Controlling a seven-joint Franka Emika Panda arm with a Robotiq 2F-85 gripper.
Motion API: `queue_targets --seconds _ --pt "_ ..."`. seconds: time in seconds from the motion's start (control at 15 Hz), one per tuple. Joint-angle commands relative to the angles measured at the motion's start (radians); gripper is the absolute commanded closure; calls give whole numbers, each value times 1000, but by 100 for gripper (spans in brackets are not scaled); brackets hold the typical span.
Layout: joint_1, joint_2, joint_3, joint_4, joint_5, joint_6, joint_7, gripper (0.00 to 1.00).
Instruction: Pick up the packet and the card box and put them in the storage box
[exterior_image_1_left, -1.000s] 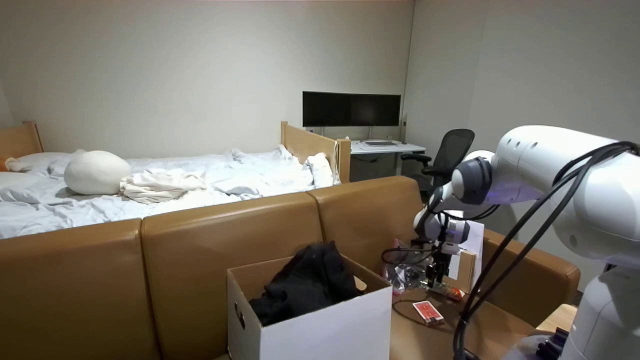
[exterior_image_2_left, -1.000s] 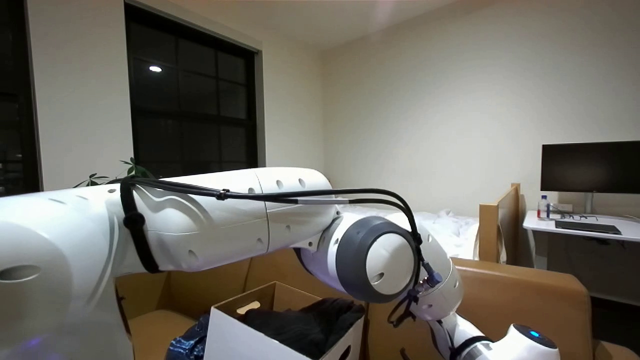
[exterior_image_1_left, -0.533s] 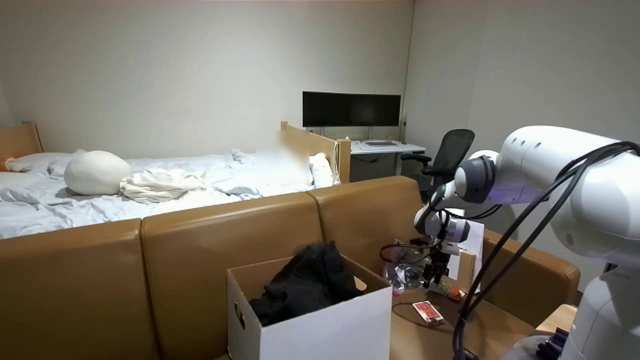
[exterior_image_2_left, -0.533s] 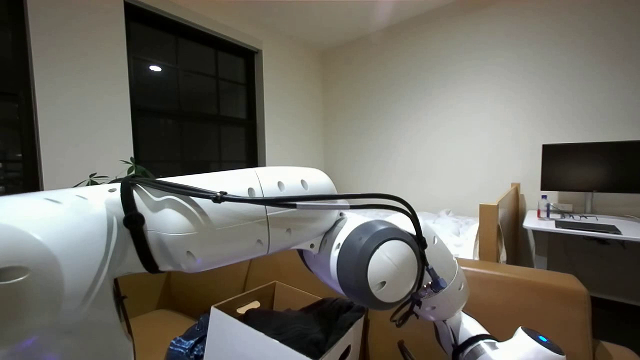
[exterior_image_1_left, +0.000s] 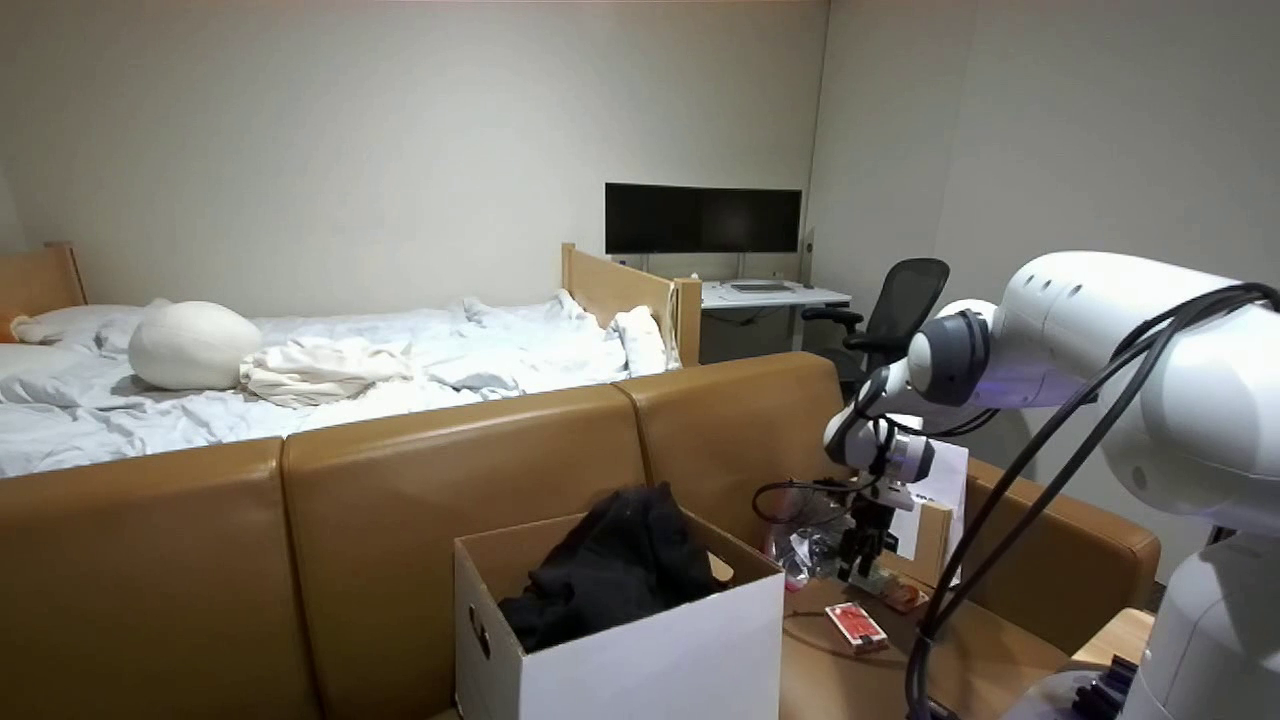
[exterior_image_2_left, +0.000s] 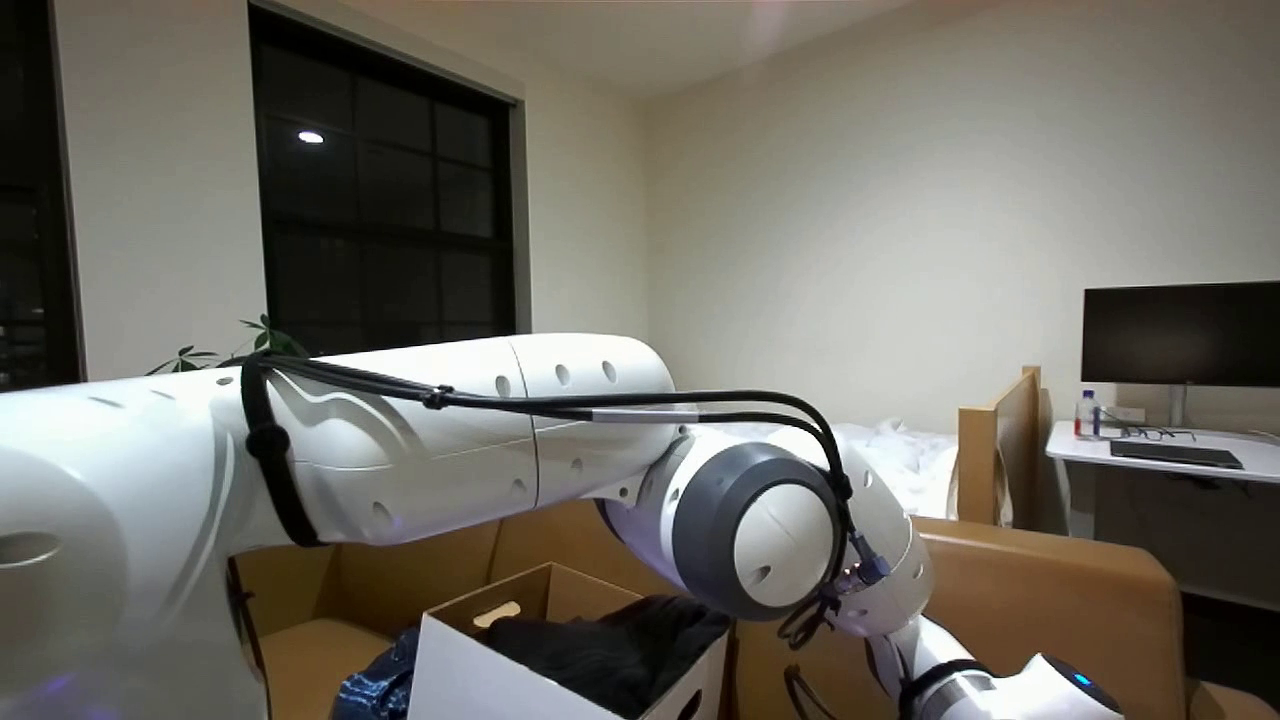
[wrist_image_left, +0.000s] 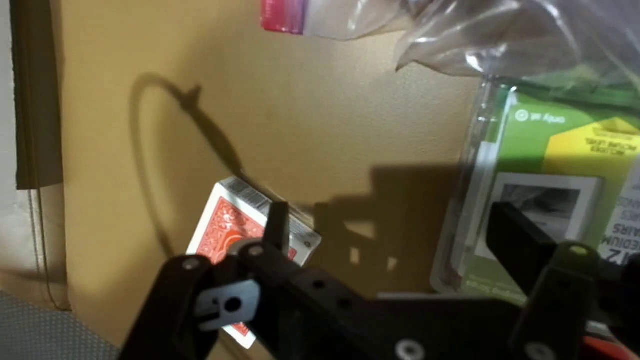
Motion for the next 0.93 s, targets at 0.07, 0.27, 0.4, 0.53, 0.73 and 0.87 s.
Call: queue_targets --seconds 0.07,0.27,0.4,0.53,0.73,0.87 --pt "0 0 35 -5 31 -105 -105 0" --pt "9 1 47 -25 40 -204 -143 0" --pt "14 3 52 -22 54 -244 -169 0" --pt "9 5 50 -10 76 -244 -196 0" --pt "-25 6 56 9 116 -228 -265 0" --pt "-43 5 60 13 139 -207 -323 0"
